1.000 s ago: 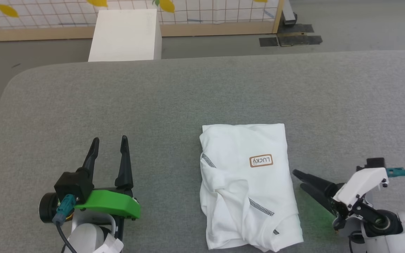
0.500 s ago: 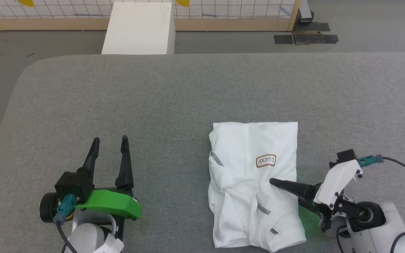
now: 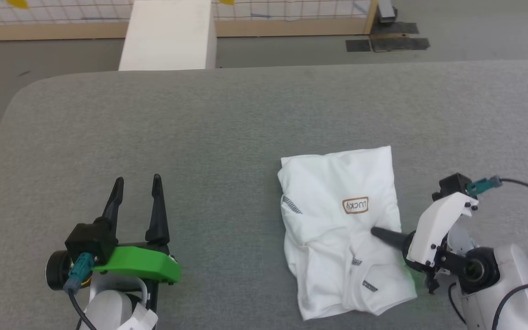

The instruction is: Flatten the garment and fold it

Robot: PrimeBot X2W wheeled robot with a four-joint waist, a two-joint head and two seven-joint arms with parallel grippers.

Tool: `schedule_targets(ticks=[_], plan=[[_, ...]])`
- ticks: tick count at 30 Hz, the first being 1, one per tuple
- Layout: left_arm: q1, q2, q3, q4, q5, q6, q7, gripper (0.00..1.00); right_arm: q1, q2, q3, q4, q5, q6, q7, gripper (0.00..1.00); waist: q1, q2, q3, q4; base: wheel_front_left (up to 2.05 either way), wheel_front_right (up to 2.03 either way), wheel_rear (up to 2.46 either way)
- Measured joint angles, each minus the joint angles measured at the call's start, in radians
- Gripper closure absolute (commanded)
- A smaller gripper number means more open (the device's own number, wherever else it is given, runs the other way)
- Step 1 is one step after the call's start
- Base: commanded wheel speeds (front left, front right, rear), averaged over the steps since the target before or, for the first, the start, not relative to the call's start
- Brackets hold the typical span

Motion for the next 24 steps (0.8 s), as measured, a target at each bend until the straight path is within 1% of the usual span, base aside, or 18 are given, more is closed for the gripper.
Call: schedule_targets(ticks=[3,5,7,12,15,18,24], plan=[[0.000,0.000,0.003,-0.009,0.002,0.000,0.000,0.00,-0.006,-0.022,0.029,-0.046,-0.091,0.000,-0.002,1.00,0.0000,0.0000,0.006,-0.029,0.00,0.00,0.00],[-0.002,0.001,0.004,-0.017,0.007,-0.001,0.000,0.00,-0.024,-0.050,0.061,-0.074,-0.155,0.000,-0.003,1.00,0.0000,0.0000,0.012,-0.052,0.00,0.00,0.00],[-0.008,0.001,0.004,-0.026,0.011,-0.001,0.000,0.00,-0.056,-0.095,0.100,-0.096,-0.223,0.000,-0.010,1.00,0.0000,0.0000,0.020,-0.082,0.00,0.00,0.00],[-0.041,0.004,0.000,-0.053,0.027,-0.005,0.000,0.00,-0.117,-0.188,0.128,-0.102,-0.318,0.000,-0.028,1.00,0.0000,0.0000,0.047,-0.157,0.00,0.00,0.00],[-0.060,0.013,-0.003,-0.069,0.036,-0.007,0.000,0.00,-0.156,-0.235,0.136,-0.085,-0.368,0.000,-0.049,1.00,0.0000,0.0000,0.068,-0.207,0.00,0.00,0.00],[-0.074,0.029,-0.007,-0.080,0.044,-0.008,0.000,0.00,-0.203,-0.268,0.131,-0.047,-0.407,0.000,-0.082,1.00,0.0000,0.0000,0.093,-0.262,0.00,0.00,0.00],[-0.100,0.055,-0.022,-0.114,0.057,-0.009,0.021,0.00,-0.301,-0.302,0.093,0.057,-0.478,0.000,-0.177,1.00,0.0000,0.0000,0.152,-0.349,0.00,0.00,0.00]])
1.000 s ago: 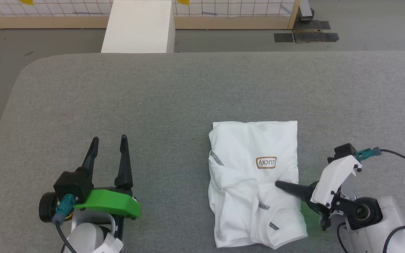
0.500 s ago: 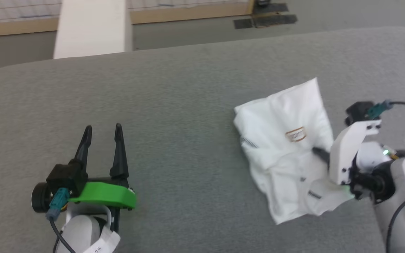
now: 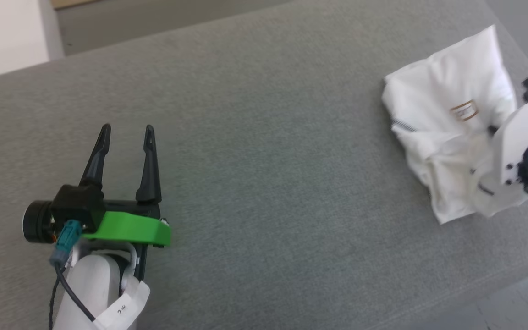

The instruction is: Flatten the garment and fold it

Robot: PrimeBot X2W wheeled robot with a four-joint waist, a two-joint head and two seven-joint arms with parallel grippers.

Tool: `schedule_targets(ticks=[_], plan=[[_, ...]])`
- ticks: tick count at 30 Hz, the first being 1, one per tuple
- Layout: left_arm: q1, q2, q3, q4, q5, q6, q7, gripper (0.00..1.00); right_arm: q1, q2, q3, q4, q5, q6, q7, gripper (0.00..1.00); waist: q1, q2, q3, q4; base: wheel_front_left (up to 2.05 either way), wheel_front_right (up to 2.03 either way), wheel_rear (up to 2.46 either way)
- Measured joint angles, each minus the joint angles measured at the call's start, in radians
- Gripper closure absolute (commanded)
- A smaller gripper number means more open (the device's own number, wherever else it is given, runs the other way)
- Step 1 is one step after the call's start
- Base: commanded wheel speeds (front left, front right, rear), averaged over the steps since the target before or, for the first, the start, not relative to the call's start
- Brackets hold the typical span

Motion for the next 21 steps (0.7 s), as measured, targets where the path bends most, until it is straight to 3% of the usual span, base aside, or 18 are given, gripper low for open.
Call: schedule_targets(ticks=[9,17,18,19,21], plan=[[-0.031,0.036,-0.022,-0.062,0.033,-0.002,0.059,0.00,-0.138,-0.021,-0.102,0.156,-0.138,0.000,-0.146,1.00,0.0001,0.0000,0.117,-0.050,0.00,0.00,0.00],[-0.032,0.056,-0.024,-0.095,0.033,-0.001,0.085,0.00,-0.214,-0.008,-0.247,0.268,-0.297,0.000,-0.226,1.00,0.0002,0.0000,0.175,-0.028,0.00,0.00,0.00],[-0.032,0.056,-0.026,-0.095,0.033,-0.001,0.085,0.00,-0.215,-0.003,-0.260,0.277,-0.309,0.000,-0.239,0.91,0.0002,0.0000,0.175,-0.021,0.00,0.00,0.00],[-0.032,0.056,-0.026,-0.096,0.033,-0.001,0.084,0.00,-0.215,0.000,-0.268,0.282,-0.319,0.000,-0.246,0.71,0.0002,0.0000,0.175,-0.016,0.00,0.00,0.00],[-0.032,0.055,-0.026,-0.093,0.033,0.000,0.083,0.00,-0.216,0.007,-0.290,0.289,-0.349,0.000,-0.257,0.00,0.0002,0.0000,0.169,-0.006,0.00,0.00,0.00]])
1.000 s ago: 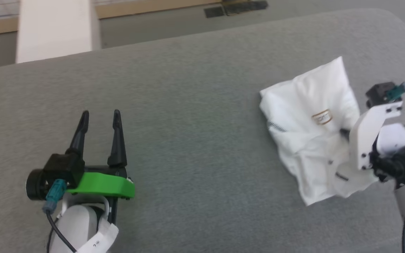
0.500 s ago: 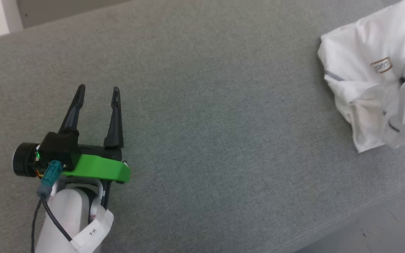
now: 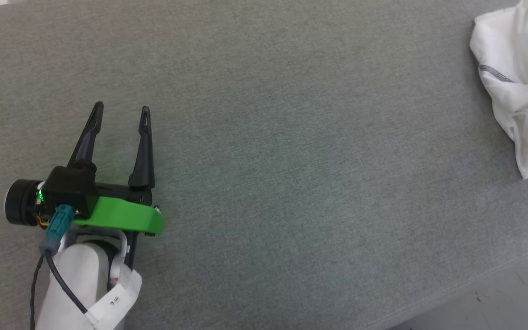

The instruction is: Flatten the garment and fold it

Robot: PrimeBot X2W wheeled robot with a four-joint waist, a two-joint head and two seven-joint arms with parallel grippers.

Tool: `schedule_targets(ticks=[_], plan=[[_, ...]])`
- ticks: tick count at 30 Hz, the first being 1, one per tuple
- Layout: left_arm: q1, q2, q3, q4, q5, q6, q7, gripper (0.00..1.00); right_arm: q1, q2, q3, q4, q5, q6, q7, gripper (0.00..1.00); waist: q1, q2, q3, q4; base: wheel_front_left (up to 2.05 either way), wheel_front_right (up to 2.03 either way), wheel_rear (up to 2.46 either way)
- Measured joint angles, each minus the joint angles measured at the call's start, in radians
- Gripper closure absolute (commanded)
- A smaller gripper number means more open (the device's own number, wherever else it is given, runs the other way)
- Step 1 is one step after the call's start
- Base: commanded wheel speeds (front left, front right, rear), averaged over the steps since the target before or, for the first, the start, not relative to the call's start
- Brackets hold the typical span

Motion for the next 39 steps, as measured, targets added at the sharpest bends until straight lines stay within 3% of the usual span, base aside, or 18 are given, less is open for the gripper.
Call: schedule_targets(ticks=[8,14,20,26,31,39], plan=[[0.009,-0.026,-0.008,0.049,-0.022,0.009,-0.043,0.00,0.007,-0.038,-0.012,-0.022,-0.054,0.000,-0.097,0.00,-0.0001,0.0000,-0.065,0.023,0.00,0.00,0.00],[0.048,-0.057,-0.011,0.110,-0.067,0.017,-0.077,0.00,0.072,-0.047,0.051,-0.091,0.073,0.000,-0.188,0.00,0.0000,0.0000,-0.148,0.048,0.00,0.00,0.00],[0.074,-0.080,-0.025,0.165,-0.098,0.017,-0.094,0.00,0.219,-0.043,0.125,-0.278,0.265,0.000,-0.325,0.00,-0.0002,0.0000,-0.240,0.092,0.00,0.00,0.00],[0.095,-0.095,-0.035,0.203,-0.134,0.019,-0.100,0.00,0.437,0.002,0.159,-0.531,0.377,0.000,-0.426,0.00,-0.0002,0.0000,-0.309,0.164,0.00,0.00,0.00],[0.109,-0.101,-0.037,0.224,-0.147,0.026,-0.101,0.00,0.614,0.058,0.175,-0.705,0.398,0.000,-0.472,0.00,-0.0003,0.0000,-0.354,0.232,0.00,0.00,0.00],[0.138,-0.106,-0.043,0.236,-0.150,0.026,-0.105,0.00,0.776,0.167,0.174,-0.815,0.351,0.000,-0.537,0.00,-0.0003,0.0000,-0.417,0.320,0.00,0.00,0.00]])
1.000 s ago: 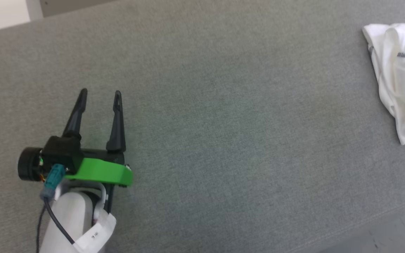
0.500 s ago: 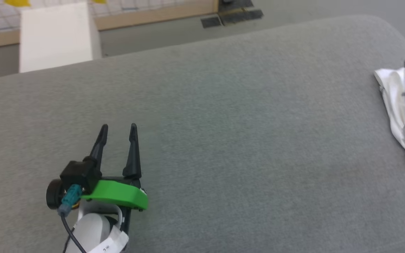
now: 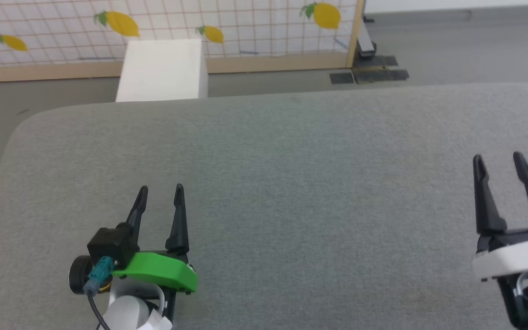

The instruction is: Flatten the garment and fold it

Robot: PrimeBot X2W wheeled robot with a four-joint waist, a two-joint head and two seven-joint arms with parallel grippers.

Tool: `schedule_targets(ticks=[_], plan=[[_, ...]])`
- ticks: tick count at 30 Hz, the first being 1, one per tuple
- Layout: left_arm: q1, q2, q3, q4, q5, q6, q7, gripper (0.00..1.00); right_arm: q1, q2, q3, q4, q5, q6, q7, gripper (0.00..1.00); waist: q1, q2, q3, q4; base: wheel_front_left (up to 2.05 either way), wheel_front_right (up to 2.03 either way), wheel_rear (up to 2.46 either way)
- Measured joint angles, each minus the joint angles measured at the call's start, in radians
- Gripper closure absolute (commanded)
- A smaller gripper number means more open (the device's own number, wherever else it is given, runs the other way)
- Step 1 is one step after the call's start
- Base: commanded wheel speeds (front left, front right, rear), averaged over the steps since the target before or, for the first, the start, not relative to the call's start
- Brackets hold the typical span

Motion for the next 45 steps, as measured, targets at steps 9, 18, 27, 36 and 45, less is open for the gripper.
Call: schedule_targets(ticks=[9,18,27,36,45], plan=[[0.044,-0.002,-0.012,0.015,-0.002,0.000,0.000,0.00,0.107,0.075,-0.005,0.018,-0.050,0.000,-0.034,0.00,0.0000,0.0000,-0.058,0.063,0.00,0.00,0.00],[0.061,-0.003,-0.031,0.010,-0.006,0.000,0.000,0.00,0.168,0.112,-0.007,0.026,-0.080,0.000,-0.028,0.00,0.0000,0.0000,-0.075,0.100,0.00,0.00,0.00],[0.070,-0.004,-0.049,0.010,-0.029,0.005,0.000,0.00,0.178,0.129,-0.005,0.020,-0.087,0.000,-0.013,0.00,0.0000,0.0000,-0.072,0.104,0.00,0.00,0.00],[0.070,-0.004,-0.054,0.010,-0.029,0.009,0.000,0.00,0.178,0.136,-0.004,0.010,-0.086,0.000,-0.002,0.00,0.0000,0.0000,-0.060,0.098,0.00,0.00,0.00],[0.070,-0.004,-0.058,0.010,-0.039,0.010,0.000,0.00,0.178,0.137,0.002,0.013,-0.083,0.000,-0.001,0.00,0.0000,0.0000,-0.054,0.092,0.00,0.00,0.00]])
